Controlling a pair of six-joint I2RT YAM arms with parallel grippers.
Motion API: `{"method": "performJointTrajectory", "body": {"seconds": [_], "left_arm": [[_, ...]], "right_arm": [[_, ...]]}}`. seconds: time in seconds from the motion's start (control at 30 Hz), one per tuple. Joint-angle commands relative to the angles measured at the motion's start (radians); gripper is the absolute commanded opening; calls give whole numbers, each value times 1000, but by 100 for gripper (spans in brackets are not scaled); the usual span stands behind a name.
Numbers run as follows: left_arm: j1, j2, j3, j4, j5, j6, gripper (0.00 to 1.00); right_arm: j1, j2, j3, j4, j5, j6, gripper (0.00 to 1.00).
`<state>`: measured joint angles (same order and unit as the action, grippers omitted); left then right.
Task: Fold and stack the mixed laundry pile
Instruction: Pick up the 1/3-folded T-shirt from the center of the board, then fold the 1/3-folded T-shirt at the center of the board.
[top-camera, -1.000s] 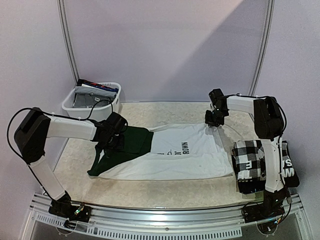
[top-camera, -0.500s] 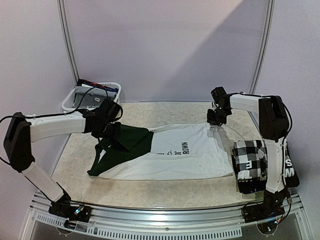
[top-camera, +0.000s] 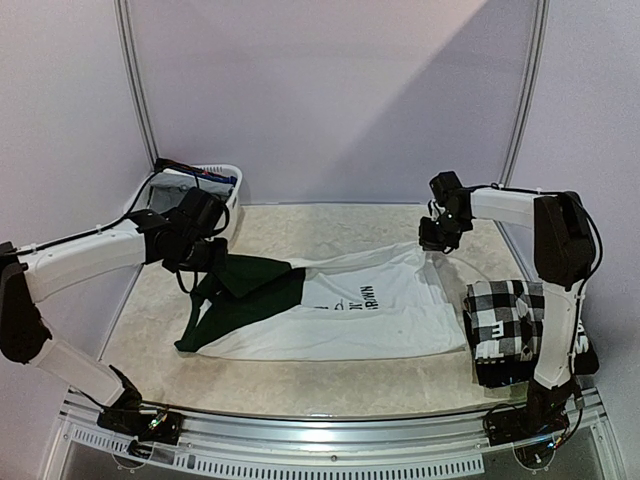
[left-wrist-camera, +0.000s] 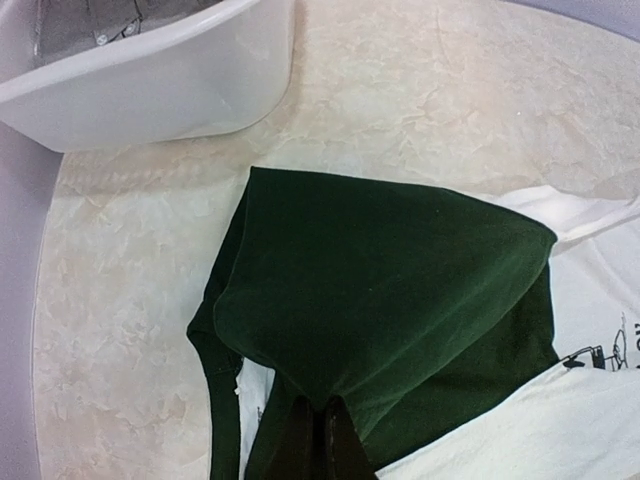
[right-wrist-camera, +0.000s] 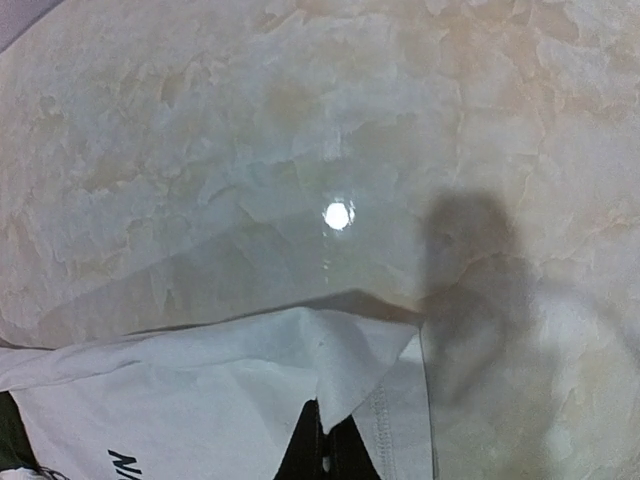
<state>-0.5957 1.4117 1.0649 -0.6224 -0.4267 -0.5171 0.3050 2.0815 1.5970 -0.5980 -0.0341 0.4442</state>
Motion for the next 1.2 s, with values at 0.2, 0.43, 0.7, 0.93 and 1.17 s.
{"method": "performJointTrajectory", "body": {"seconds": [0.2, 0.43, 0.7, 0.93, 1.17], "left_arm": [[-31, -83, -27, -126, 33, -42, 0], [-62, -106, -73, -147, 66, -92, 0], [-118, -158, -82, -232, 48, -166, 0], [-162, -170, -120, -271, 28, -218, 0], [-180, -197, -161, -258, 19, -251, 0]], "right_arm": [[-6, -208, -208, 9, -14, -1, 0], [-5, -292, -324, 22, 28, 20, 0], [-4, -431, -499, 53, 68, 42, 0], [13, -464, -576, 80, 62, 50, 0], [86, -530, -582, 58, 69, 53, 0]]}}
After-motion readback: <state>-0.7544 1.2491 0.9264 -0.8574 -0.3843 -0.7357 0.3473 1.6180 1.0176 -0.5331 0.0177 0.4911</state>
